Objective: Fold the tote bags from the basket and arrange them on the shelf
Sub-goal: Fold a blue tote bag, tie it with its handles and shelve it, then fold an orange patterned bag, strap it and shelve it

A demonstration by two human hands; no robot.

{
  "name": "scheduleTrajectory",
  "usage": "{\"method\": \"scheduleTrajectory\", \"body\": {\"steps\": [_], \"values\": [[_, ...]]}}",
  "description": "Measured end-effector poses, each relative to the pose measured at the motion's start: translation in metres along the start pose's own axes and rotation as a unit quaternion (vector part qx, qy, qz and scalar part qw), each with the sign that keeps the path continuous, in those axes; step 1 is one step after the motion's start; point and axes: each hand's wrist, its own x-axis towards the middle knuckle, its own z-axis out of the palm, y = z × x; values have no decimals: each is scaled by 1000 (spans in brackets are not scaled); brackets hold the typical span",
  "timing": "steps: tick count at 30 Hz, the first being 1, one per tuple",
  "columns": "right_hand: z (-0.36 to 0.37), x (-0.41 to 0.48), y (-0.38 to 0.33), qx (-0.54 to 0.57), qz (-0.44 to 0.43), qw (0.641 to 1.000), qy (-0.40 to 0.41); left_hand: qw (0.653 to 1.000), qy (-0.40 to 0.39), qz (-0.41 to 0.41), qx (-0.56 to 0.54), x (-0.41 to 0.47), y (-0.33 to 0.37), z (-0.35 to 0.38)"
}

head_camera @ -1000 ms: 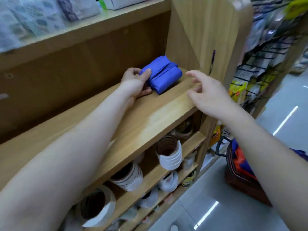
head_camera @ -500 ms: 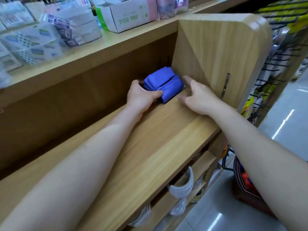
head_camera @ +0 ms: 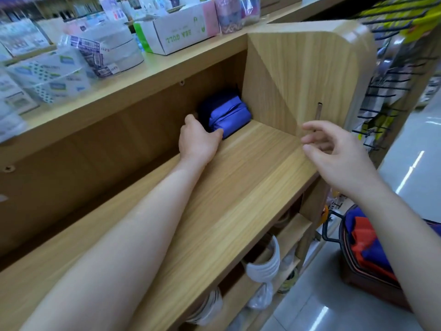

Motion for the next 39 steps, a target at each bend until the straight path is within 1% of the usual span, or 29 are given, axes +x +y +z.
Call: {"method": "scheduleTrajectory", "body": {"steps": [2,4,6,8,11,13,15,17,19,23,25,27,30,33,35,37,39], "values": [[-12,-11,5,9,-1,1000,8,998,-24,65,8,-24,4,-4],[-26,-22,13,7,2,1000,18,988,-78,133,13,-52,15,-4],[-41,-33,23,-10,10,1000,14,971,-138,194,22,-82,30,0],[-57,-47,39,-42,18,999,-2,952,-180,246,31,-112,48,8],[-88,-76,72,-104,28,994,-36,930,-195,308,40,-153,69,33],[-113,-102,101,-150,49,986,-62,918,-213,331,44,-181,78,60],[-137,-131,131,-209,84,970,-88,909,-245,330,61,-210,80,93],[-162,-165,165,-242,130,956,-100,900,-285,320,77,-239,73,134],[-181,-195,195,-246,187,946,-98,889,-327,307,92,-257,61,172],[-217,-253,259,-226,301,925,-59,859,-421,257,138,-283,37,258],[-228,-271,288,-197,347,917,-15,855,-445,221,149,-287,27,302],[-235,-280,319,-143,400,904,52,858,-458,181,147,-286,19,346],[-239,-279,367,-41,480,865,140,853,-482,147,136,-280,13,415],[-239,-266,417,27,532,826,184,839,-510,132,134,-273,11,490],[-236,-252,454,62,558,800,213,829,-520,141,147,-270,9,542],[-229,-234,494,92,585,775,221,815,-540,141,155,-269,3,594],[-221,-218,535,105,601,763,215,796,-555,166,175,-271,-9,646]]}}
